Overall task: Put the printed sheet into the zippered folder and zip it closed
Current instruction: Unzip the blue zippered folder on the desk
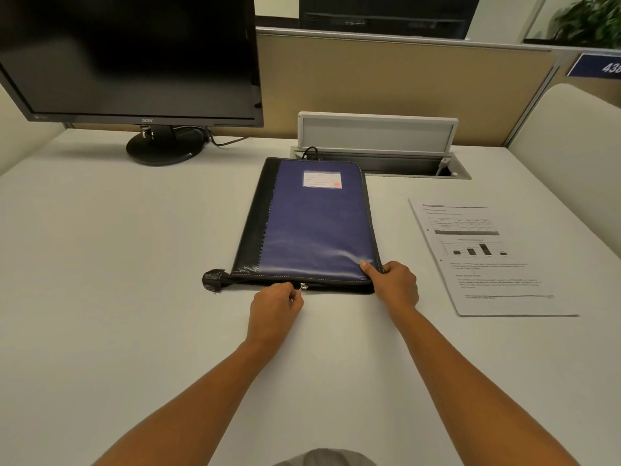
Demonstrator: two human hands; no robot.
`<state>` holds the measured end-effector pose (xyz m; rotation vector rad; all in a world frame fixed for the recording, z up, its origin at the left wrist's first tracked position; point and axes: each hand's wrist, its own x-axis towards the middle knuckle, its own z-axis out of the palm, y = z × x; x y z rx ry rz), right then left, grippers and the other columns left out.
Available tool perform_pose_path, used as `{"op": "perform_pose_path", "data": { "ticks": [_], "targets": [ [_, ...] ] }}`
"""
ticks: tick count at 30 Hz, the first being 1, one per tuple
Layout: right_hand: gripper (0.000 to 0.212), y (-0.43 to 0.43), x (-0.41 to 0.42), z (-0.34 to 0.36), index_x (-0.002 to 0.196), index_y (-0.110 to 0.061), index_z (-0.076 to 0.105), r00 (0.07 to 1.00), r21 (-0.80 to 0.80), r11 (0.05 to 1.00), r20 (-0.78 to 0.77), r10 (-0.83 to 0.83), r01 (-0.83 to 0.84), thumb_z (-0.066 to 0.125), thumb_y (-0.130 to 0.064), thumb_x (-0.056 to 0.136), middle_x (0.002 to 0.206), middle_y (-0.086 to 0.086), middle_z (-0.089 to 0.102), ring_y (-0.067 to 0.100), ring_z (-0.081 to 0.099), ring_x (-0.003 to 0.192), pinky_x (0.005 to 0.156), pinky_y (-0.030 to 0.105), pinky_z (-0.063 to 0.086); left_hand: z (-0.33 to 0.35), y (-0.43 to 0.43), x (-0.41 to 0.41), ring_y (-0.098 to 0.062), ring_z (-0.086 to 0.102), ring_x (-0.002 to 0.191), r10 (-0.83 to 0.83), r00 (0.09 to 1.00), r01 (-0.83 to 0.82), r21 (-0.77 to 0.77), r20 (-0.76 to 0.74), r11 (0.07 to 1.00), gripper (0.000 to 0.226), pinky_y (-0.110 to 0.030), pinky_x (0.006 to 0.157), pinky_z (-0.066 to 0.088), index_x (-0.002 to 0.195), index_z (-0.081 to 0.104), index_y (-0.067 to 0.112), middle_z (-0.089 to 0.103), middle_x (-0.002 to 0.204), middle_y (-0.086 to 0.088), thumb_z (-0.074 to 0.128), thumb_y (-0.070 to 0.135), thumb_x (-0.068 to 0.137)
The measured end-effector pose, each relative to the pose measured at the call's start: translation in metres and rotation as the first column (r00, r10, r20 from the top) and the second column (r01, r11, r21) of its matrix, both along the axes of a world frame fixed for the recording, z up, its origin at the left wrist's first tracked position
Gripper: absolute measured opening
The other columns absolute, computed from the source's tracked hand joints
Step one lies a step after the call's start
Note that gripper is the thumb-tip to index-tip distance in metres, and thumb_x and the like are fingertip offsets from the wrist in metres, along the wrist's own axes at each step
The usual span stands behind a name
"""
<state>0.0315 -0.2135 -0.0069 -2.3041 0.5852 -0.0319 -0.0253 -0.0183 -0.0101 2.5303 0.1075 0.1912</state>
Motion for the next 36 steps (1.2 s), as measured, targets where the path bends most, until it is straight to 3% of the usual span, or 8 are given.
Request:
{"op": "perform_pose_path", "data": {
  "ticks": [9, 14, 18, 20, 22, 36],
  "targets": [
    [0.045, 0.003, -0.002, -0.001, 0.076, -0.01, 0.049, 1.0, -0.006, 1.0, -0.006, 0.004, -0.004, 0.059, -0.054, 0.078, 0.08, 0.007, 0.056, 0.024, 0.051, 0.073, 0.061, 0.029, 0.036, 0.0, -0.002, -0.003, -0.03, 0.059, 0.075, 0.055, 0.998, -0.055, -0.011, -0.036, 0.998, 0.024, -0.038, 0.073, 0.046, 0.079, 0.061, 0.002, 0.067, 0.081, -0.014, 0.052, 0.021, 0.089],
    [0.046, 0.004, -0.004, -0.003, 0.077, -0.01, 0.048, 0.999, -0.035, 0.998, -0.006, 0.044, -0.044, 0.055, -0.055, 0.081, 0.08, 0.007, 0.056, 0.024, 0.052, 0.074, 0.062, 0.03, 0.038, 0.001, -0.007, 0.0, -0.026, 0.054, 0.074, 0.082, 0.993, -0.081, 0.021, -0.08, 0.996, 0.019, -0.033, 0.064, 0.037, 0.078, 0.052, 0.01, 0.064, 0.086, -0.01, 0.045, 0.022, 0.091],
    [0.046, 0.003, -0.004, -0.003, 0.076, -0.01, 0.048, 0.997, -0.06, 0.995, -0.014, 0.075, -0.076, 0.052, -0.056, 0.082, 0.079, 0.007, 0.056, 0.024, 0.053, 0.073, 0.062, 0.031, 0.038, -0.004, -0.013, 0.003, -0.025, 0.058, 0.074, 0.074, 0.986, -0.032, 0.266, -0.151, 0.963, 0.024, -0.025, 0.055, 0.031, 0.08, 0.048, 0.014, 0.062, 0.083, -0.007, 0.033, 0.024, 0.096],
    [0.046, 0.003, -0.004, -0.003, 0.077, -0.01, 0.048, 0.996, -0.073, 0.993, -0.018, 0.087, -0.088, 0.05, -0.056, 0.083, 0.08, 0.007, 0.056, 0.024, 0.053, 0.073, 0.062, 0.031, 0.038, -0.005, -0.014, 0.003, -0.023, 0.06, 0.075, 0.051, 0.984, 0.018, 0.377, -0.172, 0.926, 0.021, -0.024, 0.052, 0.026, 0.086, 0.052, 0.014, 0.063, 0.084, -0.005, 0.034, 0.021, 0.096],
    [0.046, 0.003, -0.005, -0.005, 0.079, -0.01, 0.048, 0.995, -0.087, 0.992, -0.015, 0.095, -0.096, 0.049, -0.056, 0.083, 0.08, 0.007, 0.056, 0.023, 0.053, 0.074, 0.062, 0.031, 0.039, -0.007, -0.016, 0.005, -0.022, 0.062, 0.08, 0.024, 0.977, 0.075, 0.446, -0.211, 0.892, 0.015, -0.026, 0.056, 0.032, 0.094, 0.055, 0.013, 0.065, 0.091, -0.005, 0.041, 0.016, 0.095],
    [0.044, 0.002, -0.005, -0.006, 0.078, -0.011, 0.048, 0.996, -0.082, 0.993, 0.026, 0.085, -0.082, 0.052, -0.054, 0.083, 0.079, 0.006, 0.056, 0.023, 0.052, 0.073, 0.062, 0.03, 0.037, -0.002, -0.005, 0.006, -0.025, 0.06, 0.073, 0.001, 0.98, 0.073, 0.365, -0.198, 0.928, 0.022, -0.027, 0.057, 0.034, 0.086, 0.058, 0.015, 0.062, 0.08, -0.005, 0.037, 0.013, 0.092]
  ]
}}
